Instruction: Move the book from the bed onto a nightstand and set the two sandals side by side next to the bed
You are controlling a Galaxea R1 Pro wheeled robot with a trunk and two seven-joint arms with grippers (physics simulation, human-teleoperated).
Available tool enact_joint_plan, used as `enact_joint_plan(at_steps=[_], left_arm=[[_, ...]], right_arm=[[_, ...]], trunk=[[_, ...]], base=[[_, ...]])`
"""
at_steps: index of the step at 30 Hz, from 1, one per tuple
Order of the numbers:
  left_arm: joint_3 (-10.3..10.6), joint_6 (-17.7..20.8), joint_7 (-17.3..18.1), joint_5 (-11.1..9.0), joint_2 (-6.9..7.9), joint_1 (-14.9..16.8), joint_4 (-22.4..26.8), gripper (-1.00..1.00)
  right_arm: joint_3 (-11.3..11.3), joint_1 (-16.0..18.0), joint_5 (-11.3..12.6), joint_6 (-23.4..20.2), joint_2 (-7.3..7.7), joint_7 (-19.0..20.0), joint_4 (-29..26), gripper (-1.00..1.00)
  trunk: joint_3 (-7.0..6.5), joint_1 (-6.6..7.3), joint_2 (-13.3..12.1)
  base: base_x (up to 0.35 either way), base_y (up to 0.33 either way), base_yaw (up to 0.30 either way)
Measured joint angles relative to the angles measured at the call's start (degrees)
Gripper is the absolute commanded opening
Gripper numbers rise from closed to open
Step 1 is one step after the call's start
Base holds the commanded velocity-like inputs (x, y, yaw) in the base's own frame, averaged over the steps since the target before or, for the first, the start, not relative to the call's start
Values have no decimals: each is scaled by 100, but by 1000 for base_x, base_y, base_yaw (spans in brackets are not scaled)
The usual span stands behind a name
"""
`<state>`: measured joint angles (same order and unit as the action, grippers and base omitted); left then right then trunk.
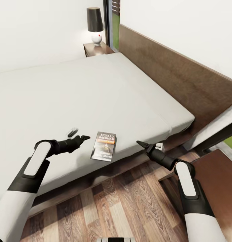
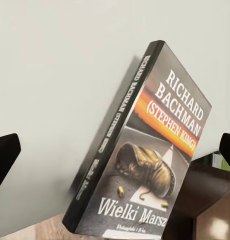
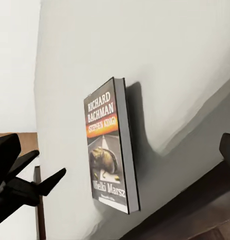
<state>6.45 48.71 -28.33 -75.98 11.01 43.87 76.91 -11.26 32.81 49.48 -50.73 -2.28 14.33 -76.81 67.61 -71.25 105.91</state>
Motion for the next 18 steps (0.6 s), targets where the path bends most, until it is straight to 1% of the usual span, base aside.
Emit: enact_joint_plan(at_steps=[1,4,8,10,11,13,14,15,16,18], left_arm=[[0,1,-2,-1,0,-1,2,100],[-26,14,-99,-129,2,-59,205,100],[-43,29,-298,-238,5,-123,482,100],[-47,44,-416,-296,6,-140,615,100],[-47,45,-419,-296,6,-141,617,100],[-49,66,-542,-380,6,-157,743,100],[-50,67,-544,-380,6,-157,745,100],[-50,74,-608,-433,7,-165,804,100],[-55,92,-817,-628,18,-188,997,100],[-54,102,-969,-780,64,-216,1137,100]], right_arm=[[0,0,1,1,-1,0,1,100],[1,-11,53,83,-140,-11,103,100],[4,-19,126,135,-315,-17,295,100],[7,-21,156,147,-366,-18,380,100],[7,-21,158,147,-366,-18,381,100],[14,-20,186,157,-399,-22,471,100],[14,-19,189,157,-400,-22,473,100],[19,-19,199,163,-413,-23,515,100],[53,-18,221,180,-479,-28,616,100],[91,-17,236,186,-537,-33,658,100]], trunk=[[18,-22,40],[72,-88,160],[143,-176,321],[177,-220,401],[192,-242,441],[221,-286,521],[234,-308,562],[247,-330,602],[257,-351,642],[260,-374,683]], base=[[0,0,0],[0,0,0],[0,0,0],[0,0,0],[0,0,0],[0,0,0],[0,0,0],[0,0,0],[0,0,0],[0,0,0]])
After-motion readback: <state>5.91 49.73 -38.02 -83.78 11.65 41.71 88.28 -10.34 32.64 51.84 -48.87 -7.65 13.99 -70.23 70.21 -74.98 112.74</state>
